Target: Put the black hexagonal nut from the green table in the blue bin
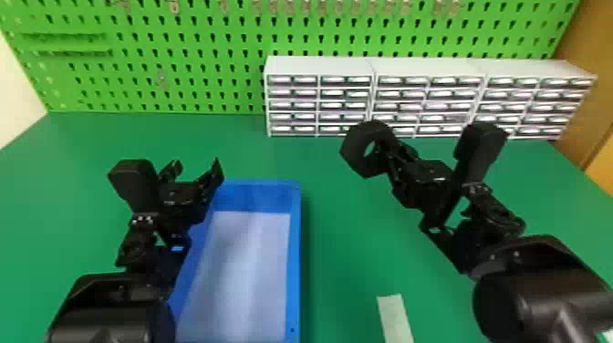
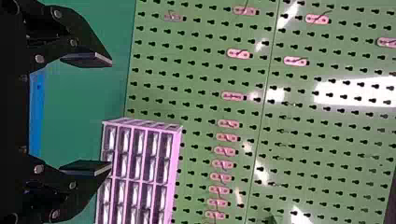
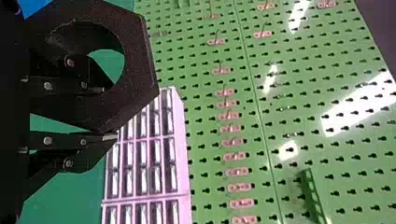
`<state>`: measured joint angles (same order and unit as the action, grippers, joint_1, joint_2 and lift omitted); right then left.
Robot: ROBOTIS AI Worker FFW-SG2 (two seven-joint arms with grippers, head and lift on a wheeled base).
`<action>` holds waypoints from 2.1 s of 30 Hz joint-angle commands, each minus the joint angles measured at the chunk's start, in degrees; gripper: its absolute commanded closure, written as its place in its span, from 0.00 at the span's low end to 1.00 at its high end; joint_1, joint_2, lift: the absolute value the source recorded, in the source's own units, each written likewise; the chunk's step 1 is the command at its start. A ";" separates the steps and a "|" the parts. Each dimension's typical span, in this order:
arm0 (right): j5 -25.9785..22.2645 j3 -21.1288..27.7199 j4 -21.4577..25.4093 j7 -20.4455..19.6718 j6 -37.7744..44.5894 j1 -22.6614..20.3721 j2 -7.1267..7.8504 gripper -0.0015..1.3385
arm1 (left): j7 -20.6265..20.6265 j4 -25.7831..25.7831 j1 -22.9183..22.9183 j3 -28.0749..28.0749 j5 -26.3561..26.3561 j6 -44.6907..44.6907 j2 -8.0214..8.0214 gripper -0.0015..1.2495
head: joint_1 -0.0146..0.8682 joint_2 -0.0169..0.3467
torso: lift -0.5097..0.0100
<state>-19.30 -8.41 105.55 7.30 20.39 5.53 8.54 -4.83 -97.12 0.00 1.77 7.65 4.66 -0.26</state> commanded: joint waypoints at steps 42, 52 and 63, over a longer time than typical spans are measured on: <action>-6.54 -13.65 -9.31 14.05 14.24 9.50 -1.42 0.70 | 0.26 0.00 0.79 2.09 -0.97 0.09 0.00 0.38 | 0.79 0.19 | 0.79; -7.51 -15.32 -10.45 14.58 16.17 10.38 -1.25 0.70 | 0.26 0.35 1.84 4.38 -2.37 0.09 -0.09 0.38 | 0.79 0.19 | 0.79; -7.77 -18.66 -13.09 19.59 19.25 13.37 -0.90 0.70 | 0.17 1.23 2.81 5.96 -4.04 0.09 -0.09 0.38 | 0.79 0.19 | 0.79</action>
<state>-27.07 -26.29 92.89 26.84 38.78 18.42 7.76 -4.63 -96.19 2.47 7.08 4.17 4.75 -0.35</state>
